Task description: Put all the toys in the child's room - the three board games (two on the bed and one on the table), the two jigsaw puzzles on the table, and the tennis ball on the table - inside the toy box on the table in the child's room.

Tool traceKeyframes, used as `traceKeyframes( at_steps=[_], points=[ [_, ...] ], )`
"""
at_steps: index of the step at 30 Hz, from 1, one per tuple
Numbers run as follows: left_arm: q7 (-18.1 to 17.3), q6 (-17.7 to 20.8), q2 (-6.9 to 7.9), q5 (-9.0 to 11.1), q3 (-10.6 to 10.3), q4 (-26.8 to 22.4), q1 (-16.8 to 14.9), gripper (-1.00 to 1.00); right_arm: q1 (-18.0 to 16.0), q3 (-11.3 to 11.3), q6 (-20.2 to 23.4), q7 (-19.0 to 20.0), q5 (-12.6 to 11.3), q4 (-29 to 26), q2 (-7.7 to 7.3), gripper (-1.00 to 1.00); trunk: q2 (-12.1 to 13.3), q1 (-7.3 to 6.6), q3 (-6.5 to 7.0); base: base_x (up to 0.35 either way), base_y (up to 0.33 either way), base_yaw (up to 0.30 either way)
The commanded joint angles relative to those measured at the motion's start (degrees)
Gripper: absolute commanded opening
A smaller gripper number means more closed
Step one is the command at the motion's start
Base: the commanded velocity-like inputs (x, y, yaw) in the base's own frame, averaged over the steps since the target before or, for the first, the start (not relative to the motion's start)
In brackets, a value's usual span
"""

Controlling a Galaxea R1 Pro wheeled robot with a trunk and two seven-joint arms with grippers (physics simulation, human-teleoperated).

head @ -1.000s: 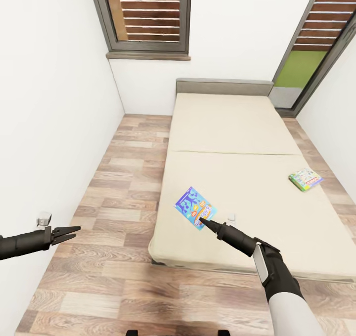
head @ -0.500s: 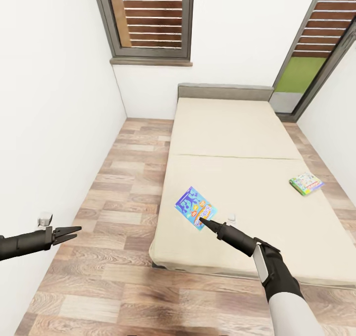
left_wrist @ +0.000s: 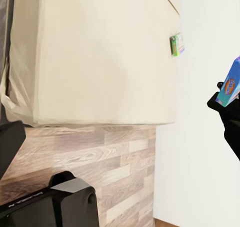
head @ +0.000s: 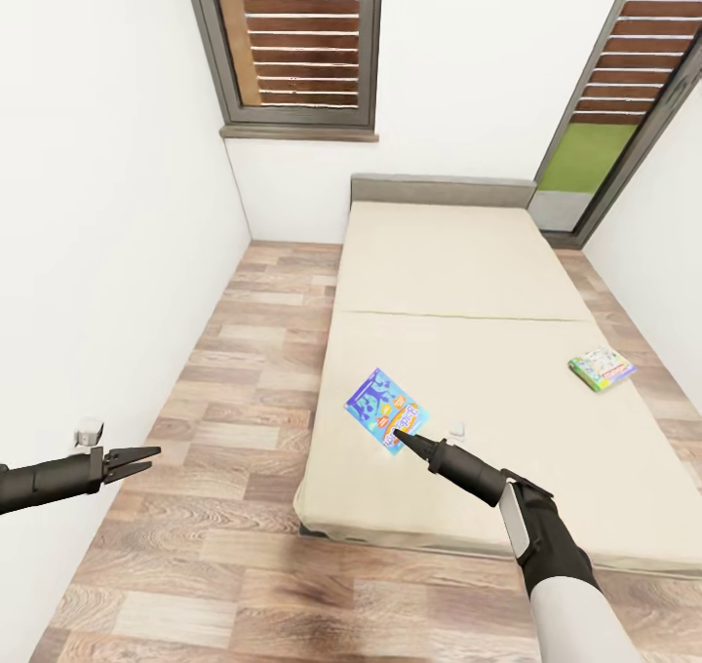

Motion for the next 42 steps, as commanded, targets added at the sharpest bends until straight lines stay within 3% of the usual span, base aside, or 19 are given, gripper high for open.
traceKeyframes(
  at_steps=[1,42],
  points=[
    [-0.2,0.6,0.01,0.0,0.0,0.0,0.0,1.00,0.0,-0.2,0.6,0.2,0.0,0.0,0.06,-1.00,-0.1,0.03,0.01,0.000,0.000,0.000],
    [0.0,0.5,-0.07,-0.1,0.0,0.1,0.0,1.00,0.0,-0.2,-0.7,-0.4,0.4,0.5,0.04,-1.00,-0.1,0.03,3.92,0.000,0.000,0.000]
  ],
)
